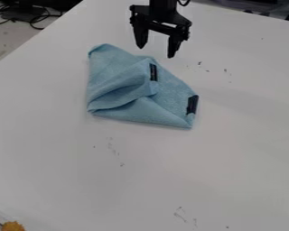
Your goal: Unfold the cloth from right to left
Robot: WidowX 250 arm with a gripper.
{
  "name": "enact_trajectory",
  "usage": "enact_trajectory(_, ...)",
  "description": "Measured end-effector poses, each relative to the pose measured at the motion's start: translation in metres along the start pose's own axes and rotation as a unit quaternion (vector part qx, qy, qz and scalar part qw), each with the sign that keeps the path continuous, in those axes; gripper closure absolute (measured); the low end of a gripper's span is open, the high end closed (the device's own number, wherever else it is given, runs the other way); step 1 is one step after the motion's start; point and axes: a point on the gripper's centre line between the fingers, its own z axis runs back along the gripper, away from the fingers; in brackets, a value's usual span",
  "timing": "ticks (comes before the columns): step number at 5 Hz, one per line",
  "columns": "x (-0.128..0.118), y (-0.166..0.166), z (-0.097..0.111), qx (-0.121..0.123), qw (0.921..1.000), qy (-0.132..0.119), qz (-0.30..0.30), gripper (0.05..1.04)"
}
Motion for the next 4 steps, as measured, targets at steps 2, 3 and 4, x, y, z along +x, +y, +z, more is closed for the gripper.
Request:
enact_trajectory(2, -0.010, -0.006, -0.026, -0.020, 0.9994, 0.029, -0.001, 0.082)
enact_trajectory(3, -0.010, 0.001, -0.033, -0.024, 0.9992, 0.030, 0.006, 0.082)
enact_trajectory(4, -0.014, -0.005, -0.050, -0.042, 0.9981, 0.044, -0.006, 0.083)
